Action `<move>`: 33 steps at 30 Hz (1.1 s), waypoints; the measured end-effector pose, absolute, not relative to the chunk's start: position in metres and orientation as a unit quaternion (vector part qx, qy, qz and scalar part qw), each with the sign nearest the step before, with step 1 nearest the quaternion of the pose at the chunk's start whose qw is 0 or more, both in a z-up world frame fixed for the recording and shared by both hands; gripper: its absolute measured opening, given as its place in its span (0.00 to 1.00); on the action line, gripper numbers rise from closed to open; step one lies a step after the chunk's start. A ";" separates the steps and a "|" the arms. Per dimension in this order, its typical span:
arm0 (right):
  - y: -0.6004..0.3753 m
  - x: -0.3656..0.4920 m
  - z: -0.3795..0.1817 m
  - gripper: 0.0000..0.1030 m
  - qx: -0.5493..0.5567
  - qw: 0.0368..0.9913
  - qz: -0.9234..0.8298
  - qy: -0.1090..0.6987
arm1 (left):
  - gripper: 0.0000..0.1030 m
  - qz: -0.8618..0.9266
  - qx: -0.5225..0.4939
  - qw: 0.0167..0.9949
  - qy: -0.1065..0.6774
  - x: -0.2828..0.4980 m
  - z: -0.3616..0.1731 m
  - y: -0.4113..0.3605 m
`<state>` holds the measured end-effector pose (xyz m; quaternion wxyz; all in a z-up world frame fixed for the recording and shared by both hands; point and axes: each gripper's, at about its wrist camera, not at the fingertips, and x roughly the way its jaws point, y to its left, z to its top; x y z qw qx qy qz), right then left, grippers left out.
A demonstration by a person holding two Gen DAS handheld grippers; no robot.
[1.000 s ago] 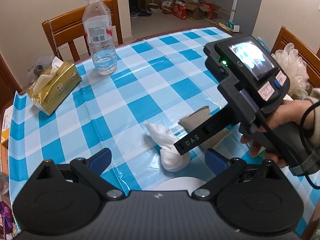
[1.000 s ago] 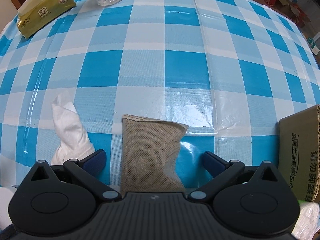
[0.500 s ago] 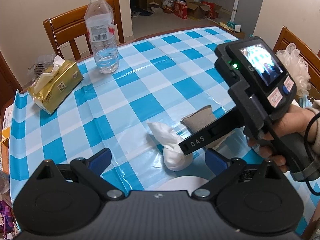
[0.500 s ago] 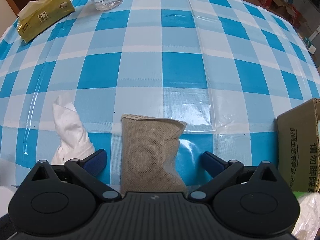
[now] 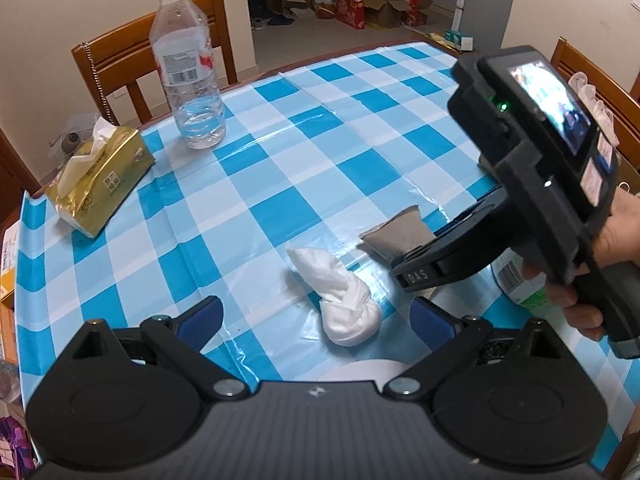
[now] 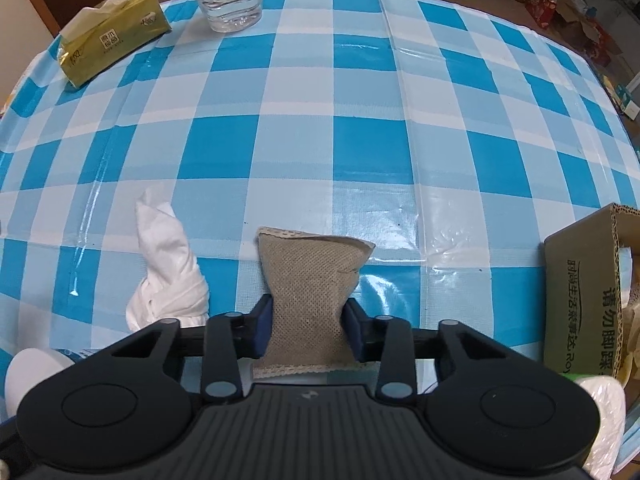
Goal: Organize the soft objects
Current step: 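Close the left tool on the white tissue while the right holds the pouch, then carry the pouch and tissue over the box and open both tools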
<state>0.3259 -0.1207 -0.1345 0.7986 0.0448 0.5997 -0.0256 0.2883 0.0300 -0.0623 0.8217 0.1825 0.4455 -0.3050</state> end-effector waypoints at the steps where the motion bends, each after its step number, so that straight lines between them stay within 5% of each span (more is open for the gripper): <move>1: -0.122 0.326 -0.133 0.36 0.046 0.799 -0.024 0.600 | 0.96 -0.306 0.182 0.820 0.447 0.289 -0.063 0.029; 10: -0.137 0.327 -0.123 0.33 0.054 0.800 -0.027 0.597 | 0.92 -0.318 0.167 0.804 0.473 0.308 -0.078 0.014; 13: -0.142 0.327 -0.118 0.33 0.056 0.803 -0.027 0.592 | 0.80 -0.319 0.172 0.798 0.481 0.314 -0.088 0.008; 18: -0.148 0.330 -0.111 0.33 0.058 0.807 -0.023 0.587 | 0.77 -0.328 0.180 0.780 0.501 0.319 -0.103 -0.005; 26: -0.149 0.330 -0.102 0.33 0.051 0.813 -0.010 0.579 | 0.43 -0.334 0.192 0.754 0.532 0.323 -0.129 -0.018; 33: -0.149 0.327 -0.096 0.33 0.047 0.815 0.006 0.577 | 0.39 -0.337 0.179 0.759 0.528 0.322 -0.128 -0.015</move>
